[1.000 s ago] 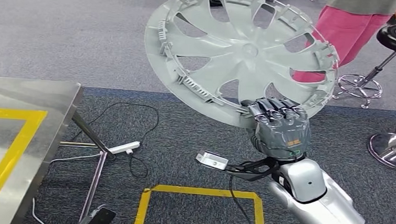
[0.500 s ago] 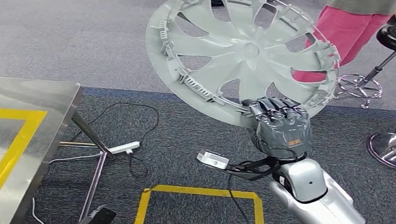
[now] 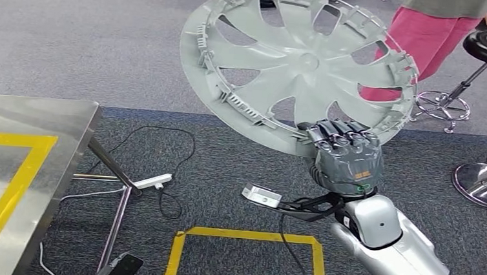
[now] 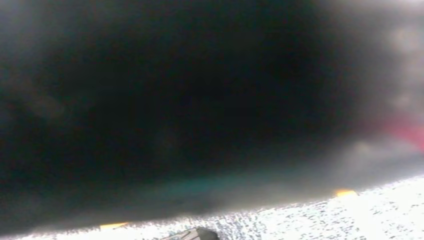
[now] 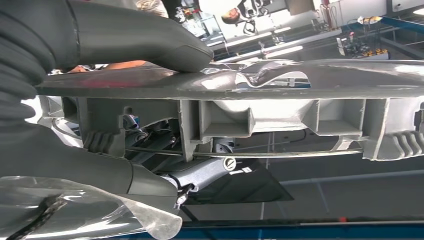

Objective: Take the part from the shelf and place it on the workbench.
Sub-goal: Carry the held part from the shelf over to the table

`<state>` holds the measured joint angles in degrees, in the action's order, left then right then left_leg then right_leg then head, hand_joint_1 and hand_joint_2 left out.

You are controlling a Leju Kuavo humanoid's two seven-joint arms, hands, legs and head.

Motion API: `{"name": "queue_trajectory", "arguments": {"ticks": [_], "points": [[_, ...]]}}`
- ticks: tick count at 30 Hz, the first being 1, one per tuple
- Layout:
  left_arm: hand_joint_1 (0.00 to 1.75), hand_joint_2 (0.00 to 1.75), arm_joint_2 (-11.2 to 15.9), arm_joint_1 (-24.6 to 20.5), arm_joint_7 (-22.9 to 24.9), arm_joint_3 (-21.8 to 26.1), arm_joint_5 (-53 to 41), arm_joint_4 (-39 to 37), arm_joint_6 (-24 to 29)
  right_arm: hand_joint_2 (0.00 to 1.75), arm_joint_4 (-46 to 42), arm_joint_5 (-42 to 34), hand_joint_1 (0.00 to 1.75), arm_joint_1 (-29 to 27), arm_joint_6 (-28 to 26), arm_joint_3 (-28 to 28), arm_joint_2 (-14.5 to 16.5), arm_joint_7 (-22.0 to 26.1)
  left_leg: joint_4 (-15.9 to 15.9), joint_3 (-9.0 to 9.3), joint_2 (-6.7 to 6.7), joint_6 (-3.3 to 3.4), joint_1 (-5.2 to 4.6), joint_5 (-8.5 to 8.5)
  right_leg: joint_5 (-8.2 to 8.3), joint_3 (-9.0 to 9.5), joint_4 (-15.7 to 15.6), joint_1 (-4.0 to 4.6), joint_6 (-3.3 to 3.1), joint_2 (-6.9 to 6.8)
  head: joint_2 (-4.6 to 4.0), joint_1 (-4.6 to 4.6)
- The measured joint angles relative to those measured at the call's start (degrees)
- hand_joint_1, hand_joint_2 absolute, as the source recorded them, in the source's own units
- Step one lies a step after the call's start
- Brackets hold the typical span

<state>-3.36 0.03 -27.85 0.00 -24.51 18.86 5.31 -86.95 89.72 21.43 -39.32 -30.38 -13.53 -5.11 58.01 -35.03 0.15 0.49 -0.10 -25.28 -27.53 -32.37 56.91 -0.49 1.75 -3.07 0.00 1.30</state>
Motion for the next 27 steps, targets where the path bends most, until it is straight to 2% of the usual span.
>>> {"name": "queue_trajectory", "arguments": {"ticks": [19,27], "points": [[0.0,0.0,0.03,0.14,0.48,0.0,-0.03,0.01,0.25,1.75,-0.01,0.0,1.75,-0.72,0.0,-0.03,0.22,0.0,0.02,0.0,0.0,0.01,-0.01,-0.01,0.01,0.01,-0.01,-0.01,0.01,0.0,0.0,-0.01],[0.0,0.0,0.27,0.3,0.48,0.0,-0.17,0.01,0.55,1.75,-0.01,0.0,1.75,-0.87,0.0,-0.03,0.69,0.0,0.4,-0.16,-0.01,0.64,-0.34,-0.36,0.06,0.09,-0.13,-0.26,0.51,-0.07,0.0,0.02]]}}
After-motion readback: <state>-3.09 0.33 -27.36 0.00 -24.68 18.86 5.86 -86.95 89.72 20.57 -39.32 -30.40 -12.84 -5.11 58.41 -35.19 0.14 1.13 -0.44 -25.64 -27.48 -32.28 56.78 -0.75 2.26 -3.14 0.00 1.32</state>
